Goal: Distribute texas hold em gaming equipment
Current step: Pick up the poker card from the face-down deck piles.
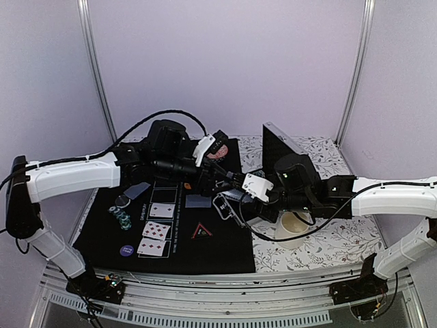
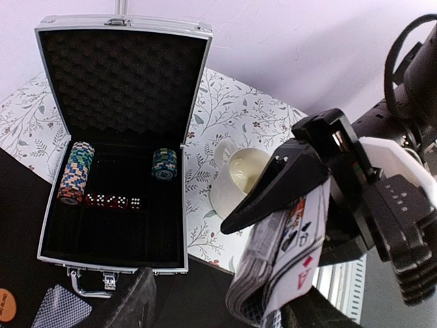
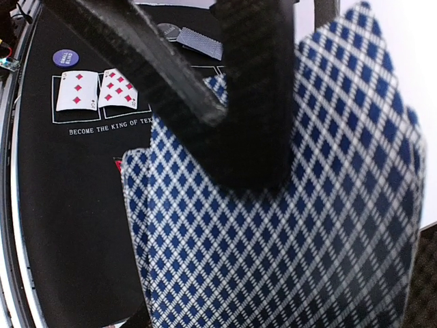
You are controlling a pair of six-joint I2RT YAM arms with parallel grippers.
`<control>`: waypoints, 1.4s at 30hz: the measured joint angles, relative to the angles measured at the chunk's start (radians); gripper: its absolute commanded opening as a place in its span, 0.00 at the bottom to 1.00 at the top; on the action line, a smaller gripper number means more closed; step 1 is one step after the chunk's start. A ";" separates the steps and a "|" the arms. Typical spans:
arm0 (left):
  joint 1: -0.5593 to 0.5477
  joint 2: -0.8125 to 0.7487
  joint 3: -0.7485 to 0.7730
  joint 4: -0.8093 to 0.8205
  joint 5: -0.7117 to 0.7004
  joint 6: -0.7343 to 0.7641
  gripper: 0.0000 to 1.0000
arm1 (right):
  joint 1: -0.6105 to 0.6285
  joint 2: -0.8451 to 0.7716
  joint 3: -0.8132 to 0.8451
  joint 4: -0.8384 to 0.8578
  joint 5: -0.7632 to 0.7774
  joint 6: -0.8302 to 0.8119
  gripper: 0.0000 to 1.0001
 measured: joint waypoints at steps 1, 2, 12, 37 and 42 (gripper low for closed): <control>0.000 -0.004 -0.003 0.000 0.003 0.000 0.66 | 0.000 0.000 0.000 0.000 0.000 0.000 0.41; 0.000 -0.010 -0.005 0.000 0.005 0.000 0.66 | 0.000 0.000 0.000 0.000 0.000 0.000 0.41; 0.000 -0.061 -0.016 0.005 0.007 0.000 0.26 | 0.003 0.000 0.000 0.000 0.000 0.000 0.41; 0.000 -0.089 -0.019 -0.025 0.069 0.023 0.00 | 0.003 0.000 0.000 0.000 0.001 0.000 0.41; 0.000 -0.090 -0.019 -0.034 0.070 0.023 0.09 | 0.003 0.000 0.000 0.000 0.001 0.000 0.41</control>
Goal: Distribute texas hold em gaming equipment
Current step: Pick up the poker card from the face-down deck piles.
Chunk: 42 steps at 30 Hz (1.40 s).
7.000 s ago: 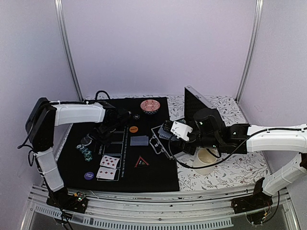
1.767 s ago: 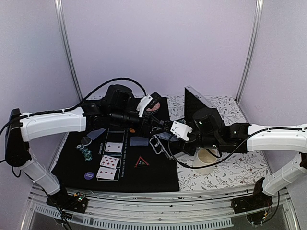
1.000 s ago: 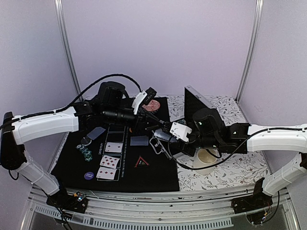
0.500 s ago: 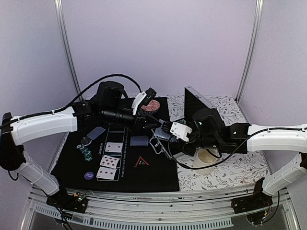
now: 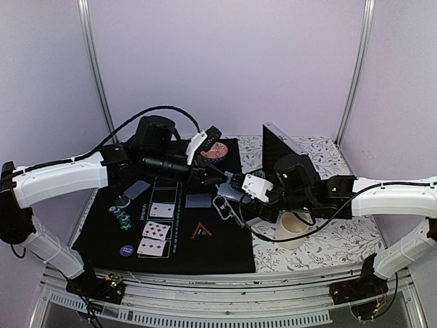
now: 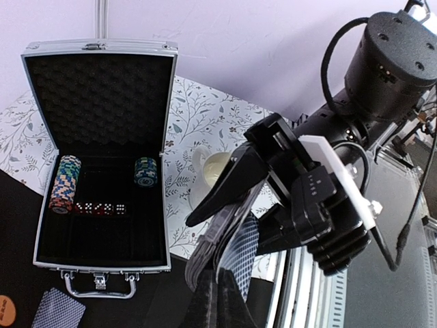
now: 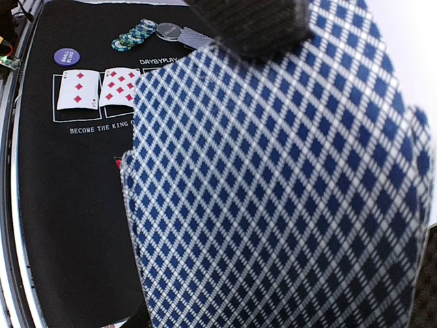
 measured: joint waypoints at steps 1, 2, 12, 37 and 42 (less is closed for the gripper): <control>0.000 0.000 0.000 -0.002 0.000 -0.001 0.14 | 0.000 0.000 0.000 0.000 0.000 0.000 0.41; 0.000 0.000 0.000 -0.002 0.001 0.004 0.18 | 0.000 0.000 0.000 0.000 0.000 0.000 0.41; 0.000 0.023 0.000 -0.023 -0.012 -0.002 0.46 | 0.000 0.000 0.000 0.000 0.000 -0.005 0.41; -0.001 0.033 0.010 -0.065 -0.047 0.004 0.00 | 0.000 0.000 0.000 -0.001 0.002 -0.011 0.41; -0.001 0.030 0.010 -0.058 -0.011 0.003 0.00 | 0.000 0.000 0.000 -0.008 0.004 -0.011 0.41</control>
